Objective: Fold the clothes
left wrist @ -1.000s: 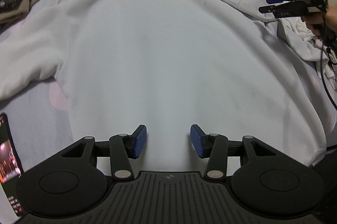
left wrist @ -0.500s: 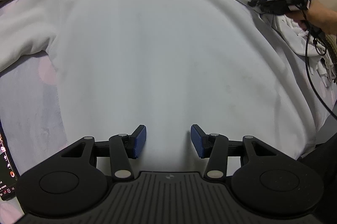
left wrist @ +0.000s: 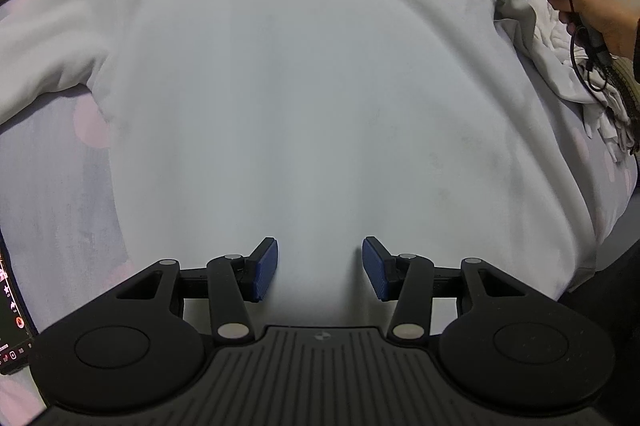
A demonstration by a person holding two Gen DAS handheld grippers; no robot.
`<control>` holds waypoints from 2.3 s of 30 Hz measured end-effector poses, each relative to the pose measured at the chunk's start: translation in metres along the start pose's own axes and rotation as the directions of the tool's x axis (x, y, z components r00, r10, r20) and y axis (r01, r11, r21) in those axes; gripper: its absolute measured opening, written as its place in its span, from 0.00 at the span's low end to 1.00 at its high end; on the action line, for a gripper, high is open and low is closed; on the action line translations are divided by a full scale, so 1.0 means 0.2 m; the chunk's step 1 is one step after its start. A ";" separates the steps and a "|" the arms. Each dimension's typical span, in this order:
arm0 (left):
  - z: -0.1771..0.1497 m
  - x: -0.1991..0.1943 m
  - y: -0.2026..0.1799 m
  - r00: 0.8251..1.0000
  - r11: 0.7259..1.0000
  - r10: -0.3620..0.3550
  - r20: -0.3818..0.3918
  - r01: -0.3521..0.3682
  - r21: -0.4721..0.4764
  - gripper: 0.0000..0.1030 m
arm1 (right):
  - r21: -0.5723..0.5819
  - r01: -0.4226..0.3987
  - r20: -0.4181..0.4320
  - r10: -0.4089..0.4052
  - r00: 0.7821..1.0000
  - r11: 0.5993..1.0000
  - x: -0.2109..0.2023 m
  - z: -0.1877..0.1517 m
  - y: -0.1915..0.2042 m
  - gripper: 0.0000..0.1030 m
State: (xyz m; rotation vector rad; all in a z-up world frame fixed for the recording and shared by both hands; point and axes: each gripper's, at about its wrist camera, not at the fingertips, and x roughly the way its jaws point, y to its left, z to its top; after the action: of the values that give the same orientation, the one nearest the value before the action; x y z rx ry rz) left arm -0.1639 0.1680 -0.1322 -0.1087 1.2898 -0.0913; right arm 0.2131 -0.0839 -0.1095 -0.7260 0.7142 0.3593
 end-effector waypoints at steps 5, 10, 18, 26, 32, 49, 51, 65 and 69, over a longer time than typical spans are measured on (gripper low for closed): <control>0.00 -0.01 -0.01 1.000 1.000 -0.017 -0.002 0.017 -0.007 0.43 | -0.031 -0.130 0.172 0.133 0.976 0.991 -0.11 0.03 -0.01 0.52; 0.01 0.00 -0.01 1.000 1.000 -0.023 -0.008 0.023 -0.008 0.44 | -0.300 -0.213 0.244 0.291 0.925 0.930 -0.20 0.09 0.24 0.54; 0.02 0.05 -0.01 1.000 1.000 -0.004 -0.028 0.004 -0.003 0.44 | -0.612 -0.179 0.129 0.320 0.939 0.771 0.03 0.27 0.71 0.46; 0.04 0.08 -0.02 0.998 0.999 -0.036 -0.047 0.034 -0.030 0.44 | -0.316 -0.074 0.133 0.121 0.984 0.946 0.34 0.69 0.50 0.19; 0.04 0.07 -0.02 0.997 0.998 -0.057 -0.041 0.056 -0.036 0.44 | -0.219 -0.163 0.163 0.201 0.966 0.962 0.33 0.71 0.32 0.51; 0.03 0.06 -0.03 0.996 0.996 -0.074 -0.053 0.072 -0.047 0.44 | -0.160 -0.477 -0.177 0.451 0.875 0.864 0.33 0.27 -0.05 0.03; 0.03 0.07 -0.03 0.996 0.997 -0.071 -0.058 0.069 -0.044 0.44 | -0.148 -0.403 -0.148 0.383 0.912 0.903 0.37 0.32 -0.06 0.03; 0.03 0.05 0.02 0.991 0.981 -0.131 -0.010 0.128 -0.147 0.44 | -0.160 -0.073 -0.008 0.073 0.997 0.984 0.36 0.33 -0.02 0.46; 0.01 0.02 0.01 0.990 0.981 -0.138 0.002 0.137 -0.137 0.44 | -0.175 -0.180 0.065 0.194 0.979 0.968 0.14 0.26 -0.03 0.46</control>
State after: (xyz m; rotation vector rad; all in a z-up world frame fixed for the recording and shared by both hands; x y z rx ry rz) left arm -0.1601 0.1704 -0.1360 -0.3156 1.2948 -0.1214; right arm 0.2602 -0.0500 -0.0988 -0.8001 0.6821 0.6249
